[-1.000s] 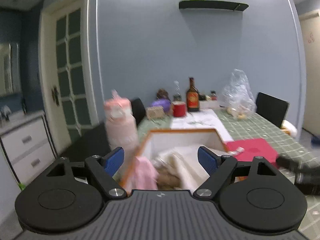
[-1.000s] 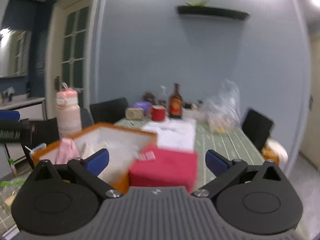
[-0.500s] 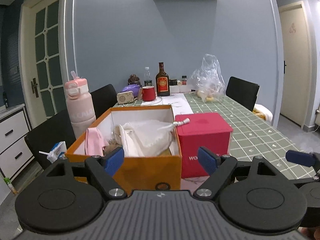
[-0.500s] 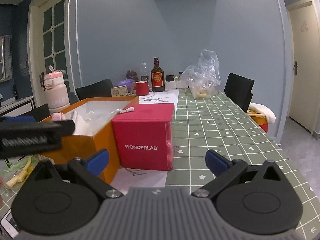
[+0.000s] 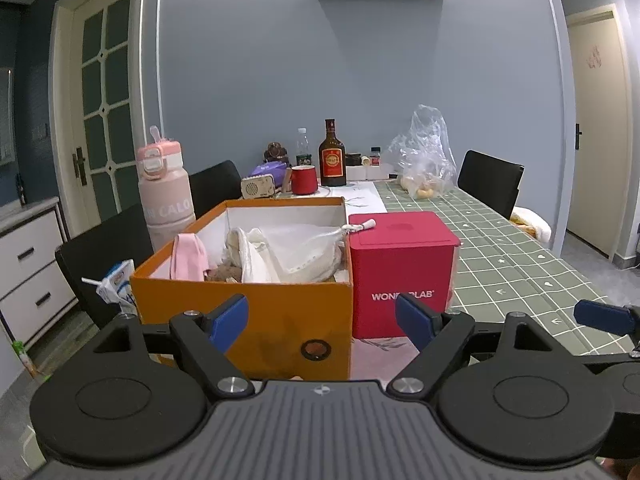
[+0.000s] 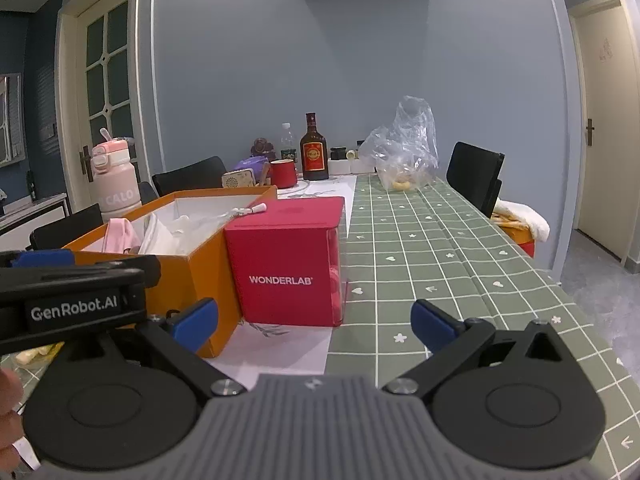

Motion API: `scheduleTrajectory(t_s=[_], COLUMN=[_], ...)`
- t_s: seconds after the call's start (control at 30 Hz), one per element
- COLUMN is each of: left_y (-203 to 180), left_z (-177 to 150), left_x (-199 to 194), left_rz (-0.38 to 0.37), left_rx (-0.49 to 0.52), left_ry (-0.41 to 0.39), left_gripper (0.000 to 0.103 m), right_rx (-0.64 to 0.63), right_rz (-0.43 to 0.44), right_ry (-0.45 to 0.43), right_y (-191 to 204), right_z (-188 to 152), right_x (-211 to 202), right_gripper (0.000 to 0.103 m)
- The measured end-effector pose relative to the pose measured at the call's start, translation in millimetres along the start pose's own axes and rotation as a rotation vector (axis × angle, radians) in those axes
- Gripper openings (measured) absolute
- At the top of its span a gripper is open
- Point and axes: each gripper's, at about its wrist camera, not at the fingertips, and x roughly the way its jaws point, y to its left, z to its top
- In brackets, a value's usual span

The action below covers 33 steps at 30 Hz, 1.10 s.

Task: Organize soft objects

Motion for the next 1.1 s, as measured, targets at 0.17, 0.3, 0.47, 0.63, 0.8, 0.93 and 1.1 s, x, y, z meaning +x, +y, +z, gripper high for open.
scheduleTrajectory(t_s=[0.17,0.3,0.47,0.63,0.8,0.93,1.1], left_y=[0.1,-0.2,-2.7,-3.2,-10.2,-9.6,-11.8], left_z=[-3.2,-3.2,-3.2,-4.2,-6.3,-6.0,-7.3], left_x=[-2.7,-4.2,-11.5,-20.0,-26.5,-29.6,-36.3], left_rz=[-0.002,0.004,0.019,-0.010,0.003,0.009,0.004], left_rx=[-0.032,-0.041,-0.030,-0.033,-0.010,-0.016,0.003], left_ry=[0.011,0.007,-0.019,-0.046,-0.067,-0.074,-0.092], left_gripper=[0.097,0.097,0.097,0.096,0.096,0.095,0.095], right_rx=[-0.003,-0.003,0.029,0.034,0.021,0.019,0.069], right_rz=[-0.004,0.005,0.025,0.036,0.044,0.070,0.137], right_ry=[-0.006,-0.014,-0.029,-0.046,-0.054,-0.069,-0.055], right_y=[1.0,1.0,-1.9,-0.1,0.4,-0.6,-7.4], right_z=[-1.4,-0.9,-4.2,-5.7,-7.0,-7.4,-11.0], right_x=[-2.9,-4.6,-8.3,-17.6,-23.4,-24.4,-19.9], right_gripper=[0.100,0.100,0.100,0.100,0.100,0.100,0.100])
